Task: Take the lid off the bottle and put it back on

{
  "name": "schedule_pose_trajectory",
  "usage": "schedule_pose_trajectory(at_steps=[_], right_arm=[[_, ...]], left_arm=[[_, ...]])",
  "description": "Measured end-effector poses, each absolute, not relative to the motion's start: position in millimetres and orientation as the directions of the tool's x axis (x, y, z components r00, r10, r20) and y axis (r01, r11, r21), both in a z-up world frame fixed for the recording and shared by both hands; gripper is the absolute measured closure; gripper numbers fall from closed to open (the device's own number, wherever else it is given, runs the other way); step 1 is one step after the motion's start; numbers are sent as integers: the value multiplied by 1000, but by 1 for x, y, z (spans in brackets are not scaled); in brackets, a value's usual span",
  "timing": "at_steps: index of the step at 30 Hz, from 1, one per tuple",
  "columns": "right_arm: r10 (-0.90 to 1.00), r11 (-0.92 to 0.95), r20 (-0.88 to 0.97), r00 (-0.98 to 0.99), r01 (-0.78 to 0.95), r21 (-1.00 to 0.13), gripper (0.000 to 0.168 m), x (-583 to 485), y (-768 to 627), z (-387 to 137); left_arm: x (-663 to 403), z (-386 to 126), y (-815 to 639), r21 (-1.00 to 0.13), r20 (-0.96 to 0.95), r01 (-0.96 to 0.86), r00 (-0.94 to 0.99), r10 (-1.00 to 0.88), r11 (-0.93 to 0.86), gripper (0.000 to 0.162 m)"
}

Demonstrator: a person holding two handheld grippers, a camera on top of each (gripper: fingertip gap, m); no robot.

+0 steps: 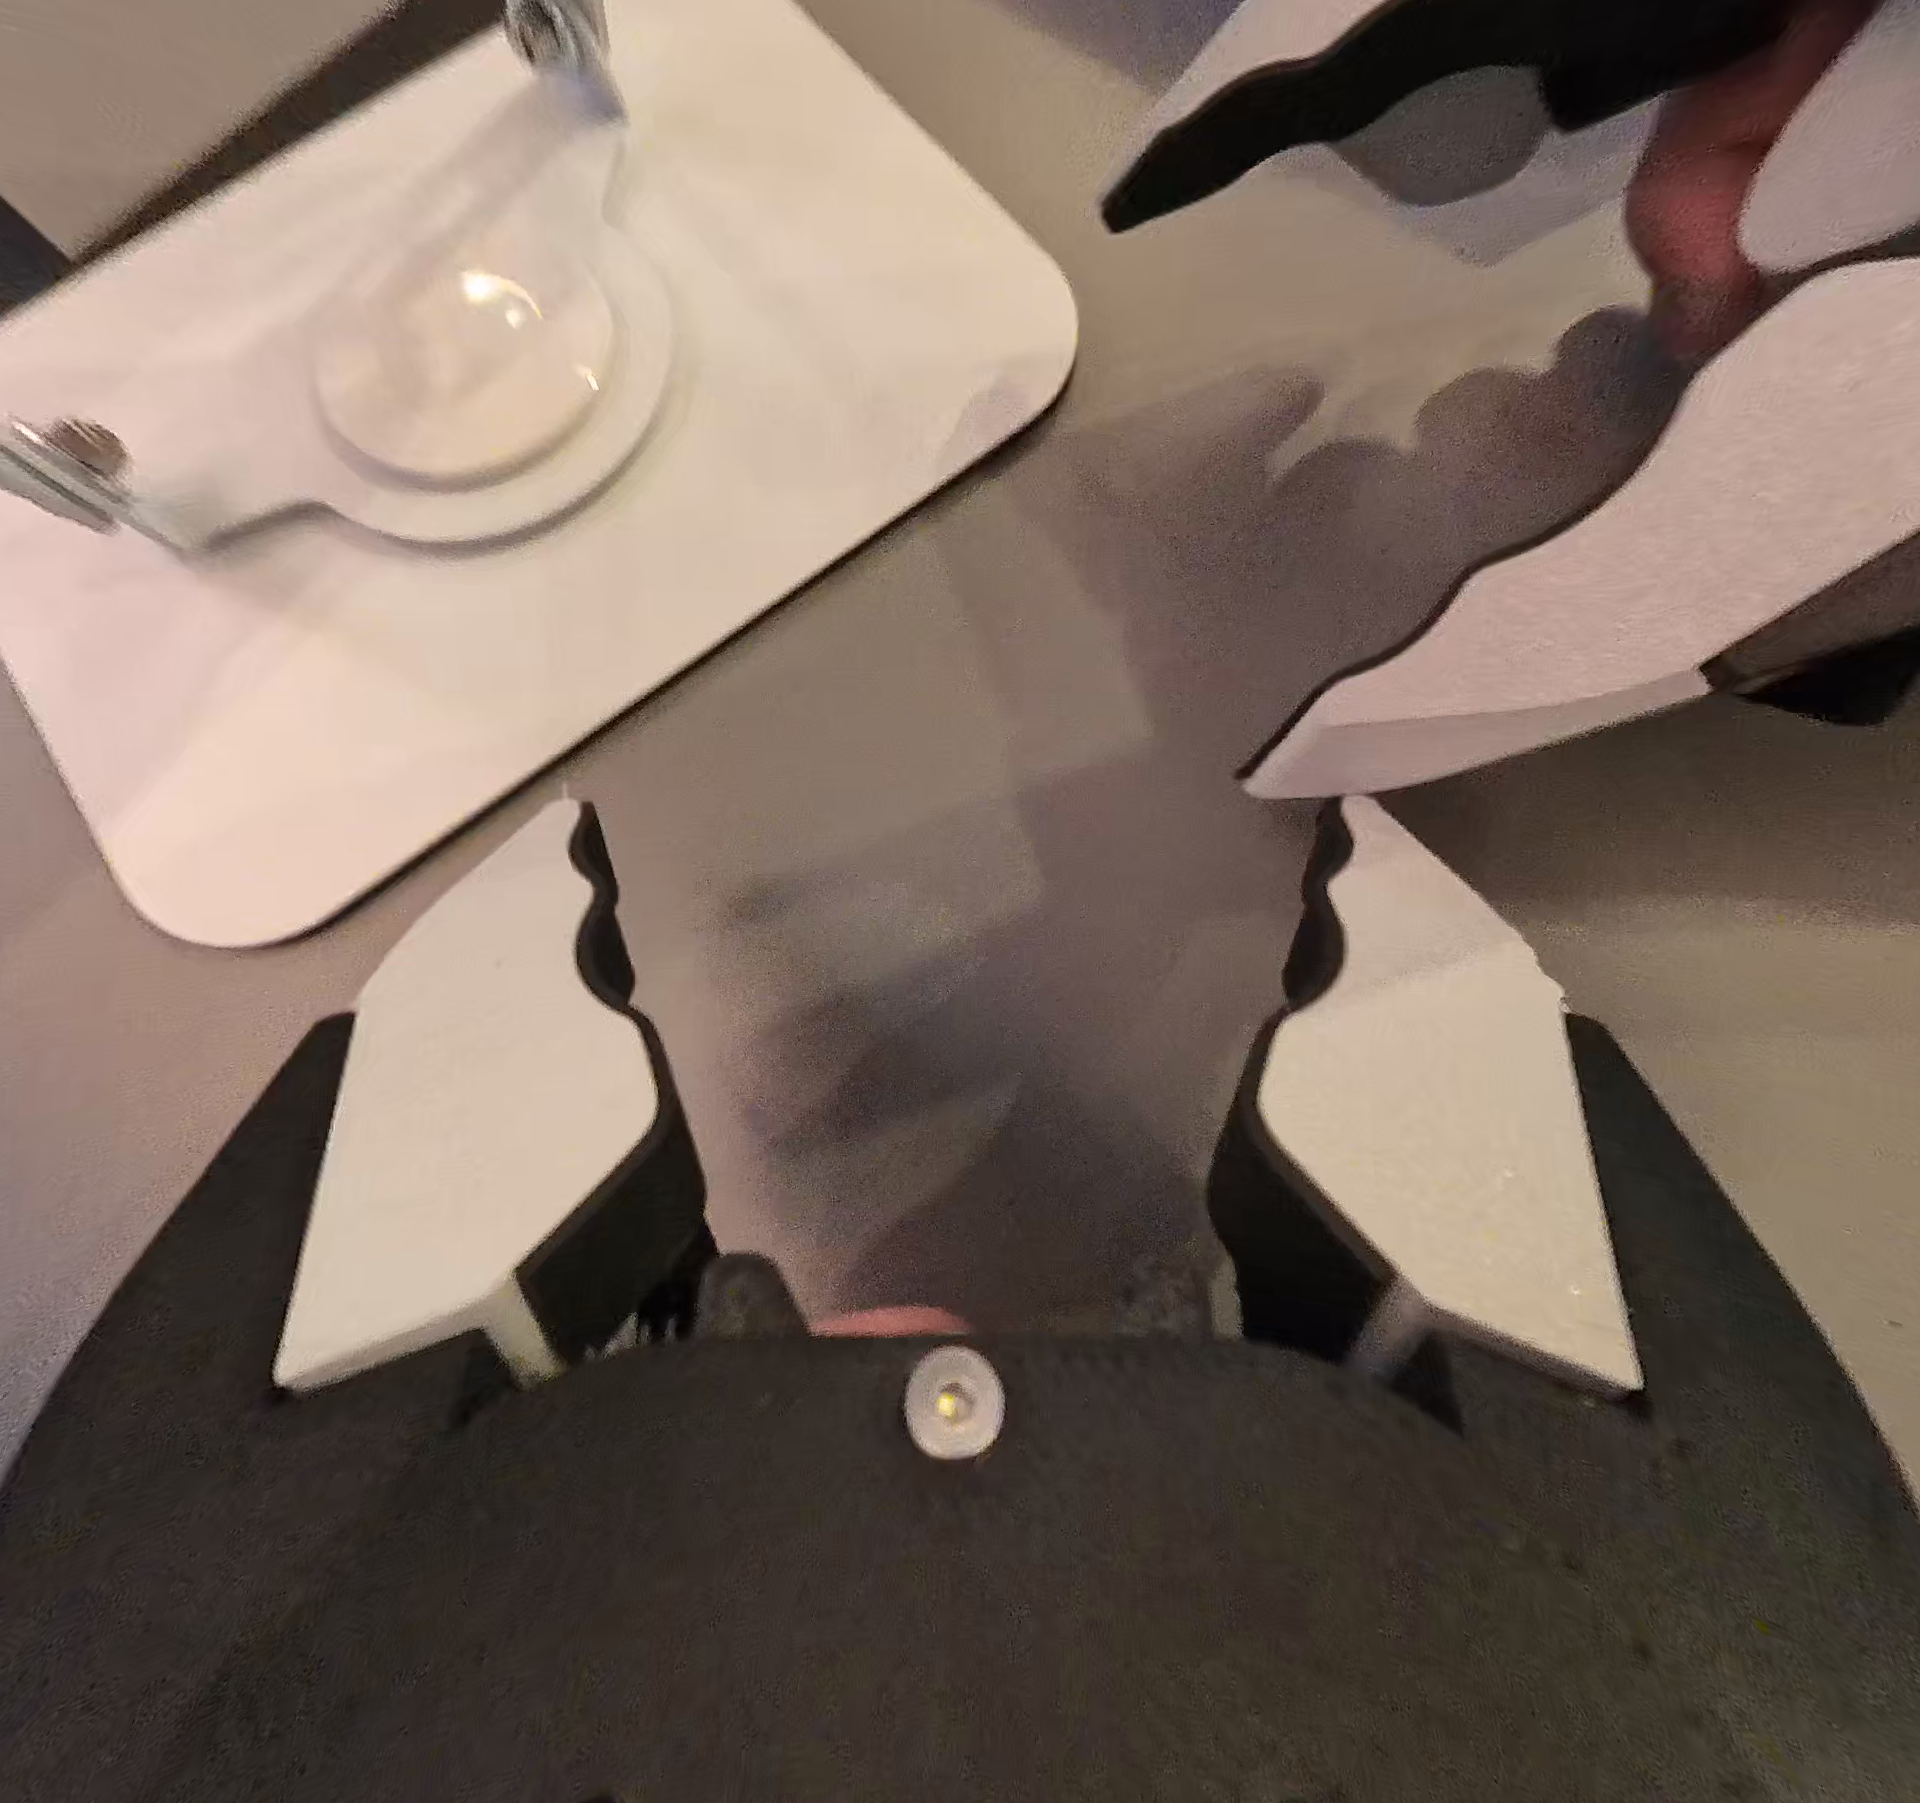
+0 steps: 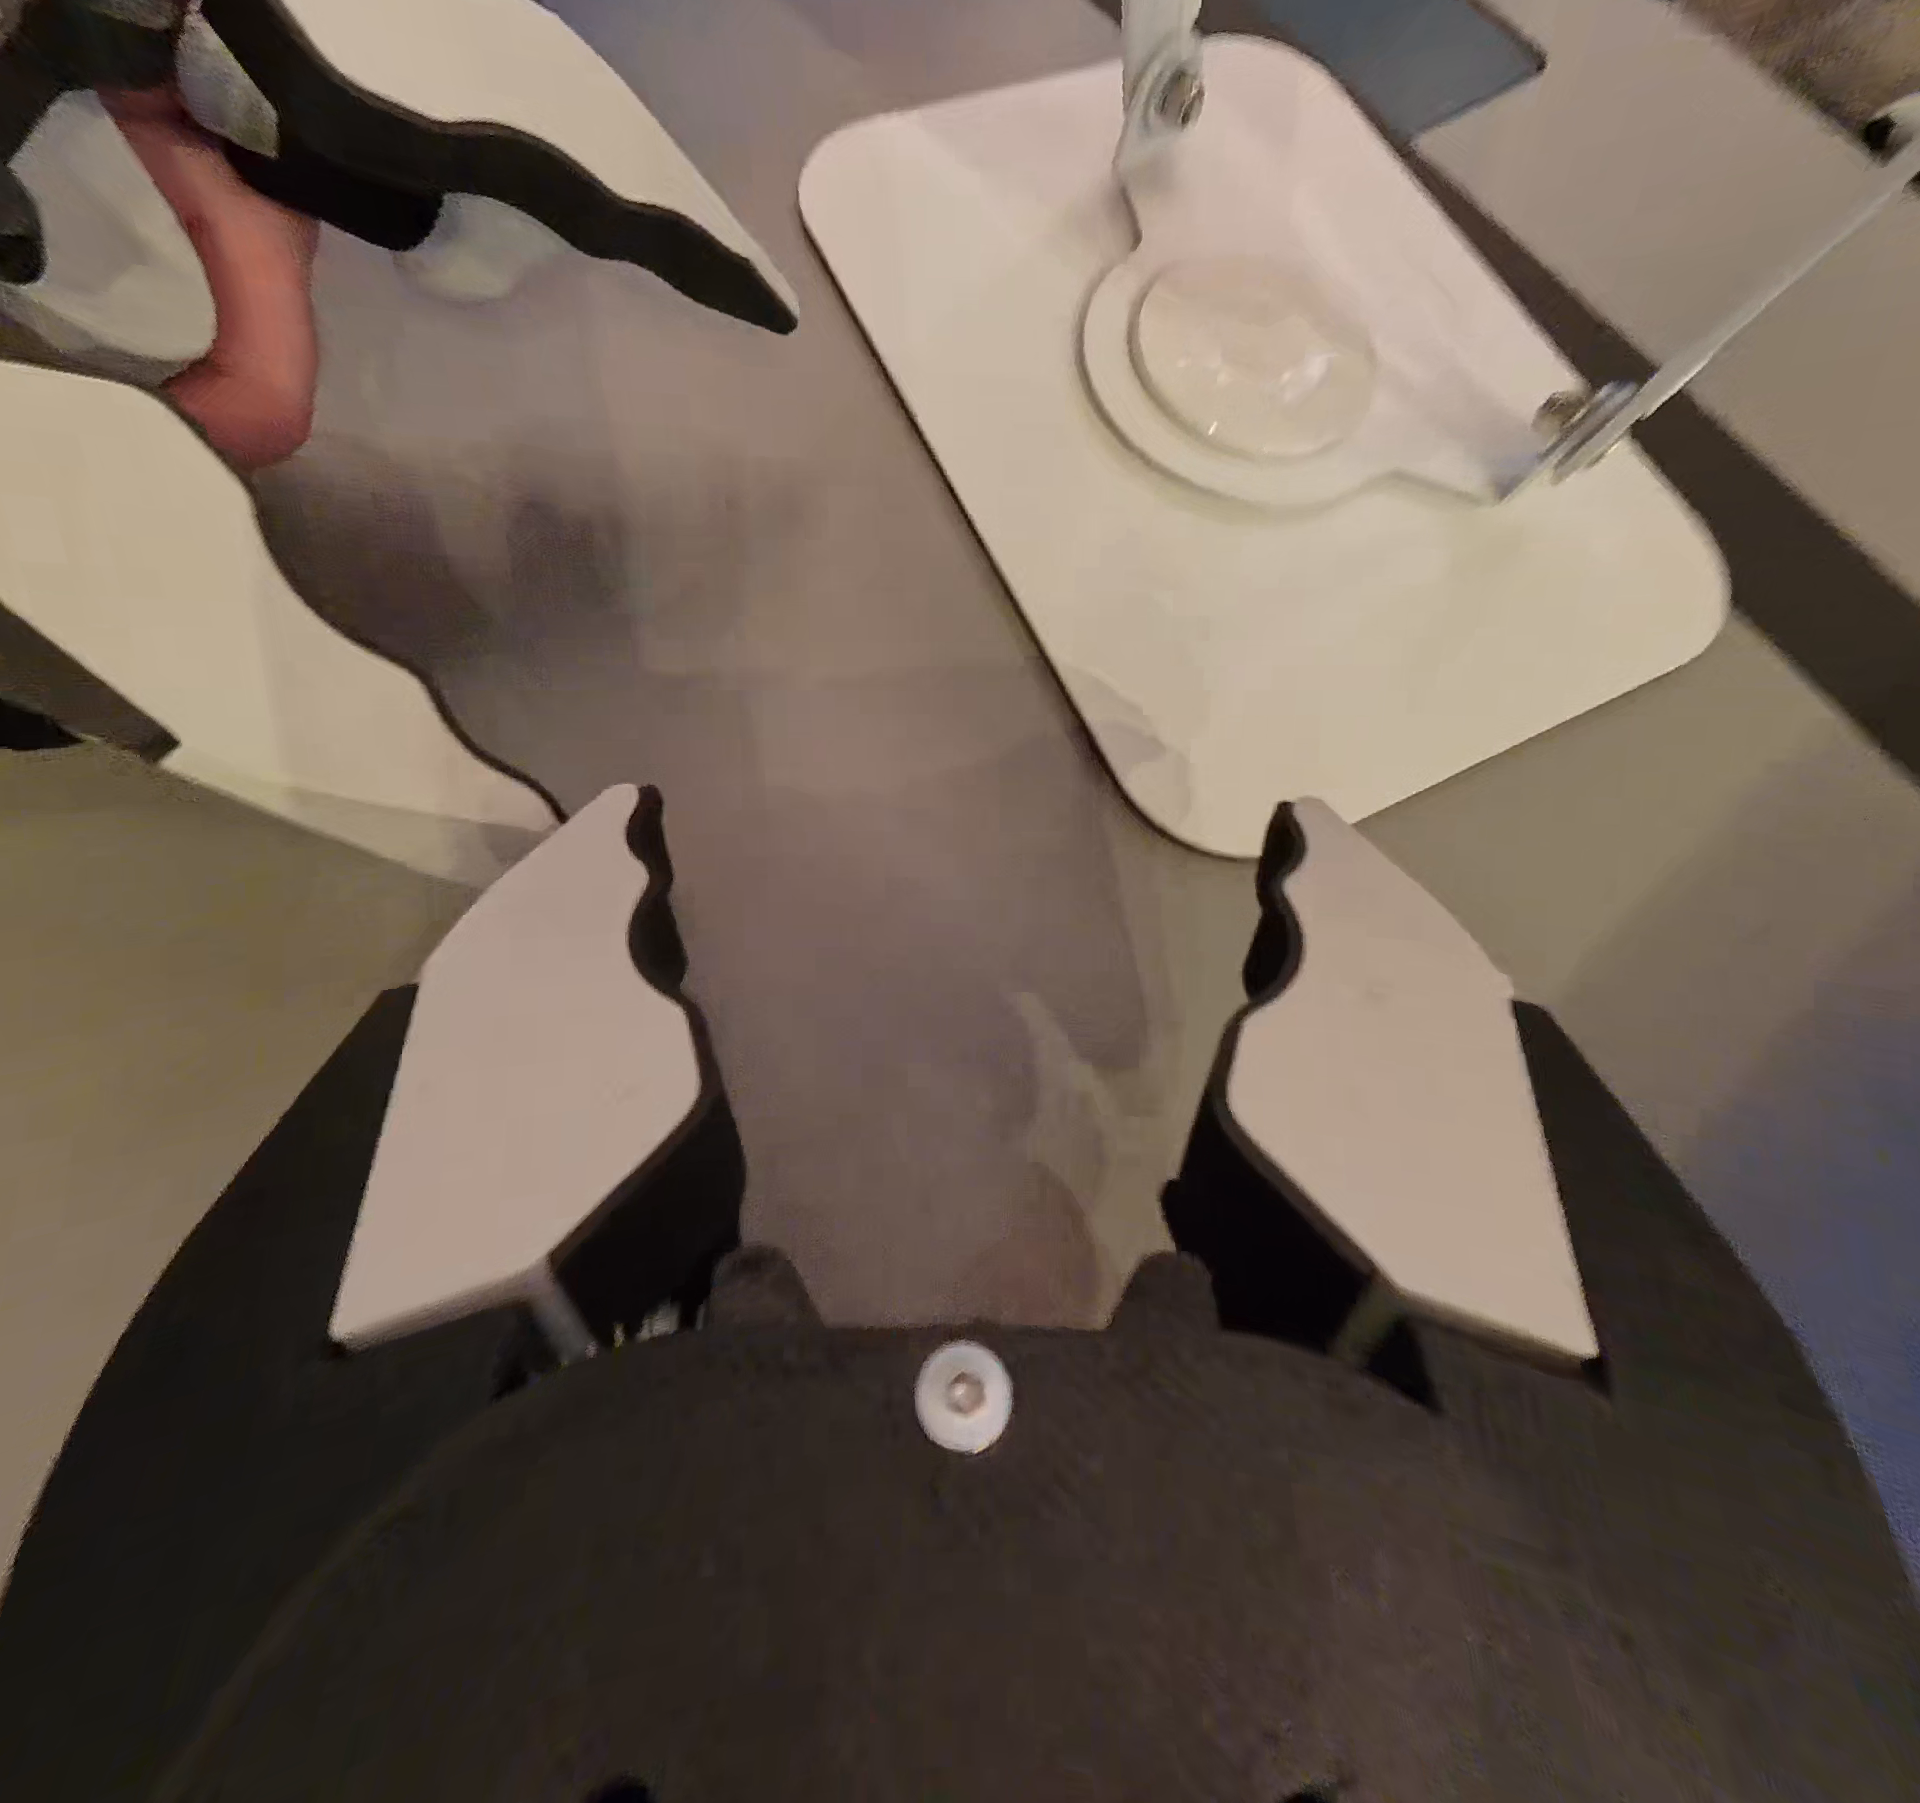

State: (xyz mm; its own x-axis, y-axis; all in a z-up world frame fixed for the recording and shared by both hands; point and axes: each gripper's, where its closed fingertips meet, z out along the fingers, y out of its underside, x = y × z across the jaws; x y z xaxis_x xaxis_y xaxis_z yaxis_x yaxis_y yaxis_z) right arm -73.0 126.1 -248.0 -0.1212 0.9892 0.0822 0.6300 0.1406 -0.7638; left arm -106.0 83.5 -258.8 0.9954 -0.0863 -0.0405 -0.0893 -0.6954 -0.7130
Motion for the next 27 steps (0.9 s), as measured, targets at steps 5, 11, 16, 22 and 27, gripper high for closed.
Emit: schedule_pose_trajectory(at_steps=[5,11,16,22,27], right_arm=[[986,132,16,-165,719,-682,61,-61,127,-273],[986,131,13,-167,722,-679,58,-62,128,-274],[983,144,15,-182,718,-681,59,-61,127,-273],[979,159,16,-202,714,-682,61,-60,126,-273],[978,165,17,-210,712,-683,62,-60,126,-273]], left_arm=[[-103,-273,82,-658,-22,-94,994,-106,-747,48],[-102,-274,82,-654,-4,-94,993,-121,-751,46],[-101,-275,82,-655,-4,-94,993,-122,-750,46],[-101,-275,81,-656,-6,-95,993,-121,-749,46],[-102,-274,82,-660,-6,-95,993,-122,-745,52]])
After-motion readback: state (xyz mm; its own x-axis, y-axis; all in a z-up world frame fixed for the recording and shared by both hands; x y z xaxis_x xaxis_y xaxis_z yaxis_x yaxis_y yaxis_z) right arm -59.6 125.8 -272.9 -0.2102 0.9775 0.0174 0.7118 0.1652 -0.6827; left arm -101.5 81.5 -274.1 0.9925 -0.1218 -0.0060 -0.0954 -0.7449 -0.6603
